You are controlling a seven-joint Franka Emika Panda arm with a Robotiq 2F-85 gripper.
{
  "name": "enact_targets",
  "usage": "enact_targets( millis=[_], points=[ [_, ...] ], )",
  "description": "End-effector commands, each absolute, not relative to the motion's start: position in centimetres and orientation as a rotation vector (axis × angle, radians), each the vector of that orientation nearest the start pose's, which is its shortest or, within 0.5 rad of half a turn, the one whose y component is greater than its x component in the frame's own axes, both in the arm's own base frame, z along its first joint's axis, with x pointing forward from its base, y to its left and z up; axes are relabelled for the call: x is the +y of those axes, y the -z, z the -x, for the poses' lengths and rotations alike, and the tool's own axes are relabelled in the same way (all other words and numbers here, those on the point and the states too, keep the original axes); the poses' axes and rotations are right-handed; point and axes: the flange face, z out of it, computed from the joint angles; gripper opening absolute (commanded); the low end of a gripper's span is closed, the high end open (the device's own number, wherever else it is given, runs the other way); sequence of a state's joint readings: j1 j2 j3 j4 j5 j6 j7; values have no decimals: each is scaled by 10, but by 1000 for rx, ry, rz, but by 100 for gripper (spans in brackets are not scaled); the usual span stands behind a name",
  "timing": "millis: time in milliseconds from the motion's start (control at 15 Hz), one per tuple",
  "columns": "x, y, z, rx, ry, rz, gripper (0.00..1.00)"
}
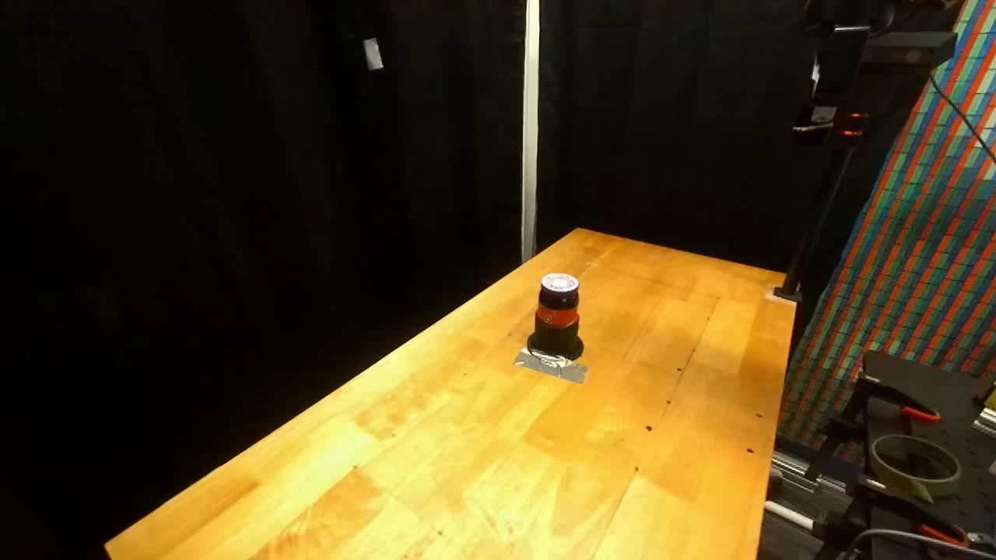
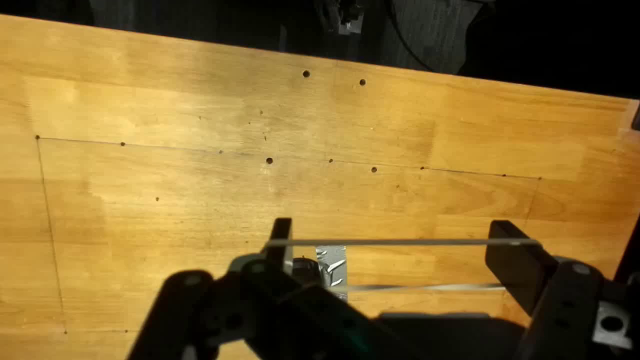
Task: Put the rubber band around the base of the cup
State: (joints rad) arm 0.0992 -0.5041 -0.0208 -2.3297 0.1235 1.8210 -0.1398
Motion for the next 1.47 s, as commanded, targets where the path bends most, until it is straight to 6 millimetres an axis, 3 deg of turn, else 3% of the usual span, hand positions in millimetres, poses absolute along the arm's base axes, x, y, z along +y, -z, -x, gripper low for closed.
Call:
enact_targets(
  millis=[0, 400, 467, 600, 1000, 1400],
  points=[
    [41, -528, -398, -286, 3, 2998, 100],
    [41, -533, -398, -287, 18, 2998, 100],
    [50, -533, -408, -297, -6, 3000, 100],
    [76, -523, -439, -331, -69, 3023, 100],
    [127, -458, -542, -288, 109, 3089, 100],
    [137, -376, -632, -163, 261, 3205, 100]
  ],
)
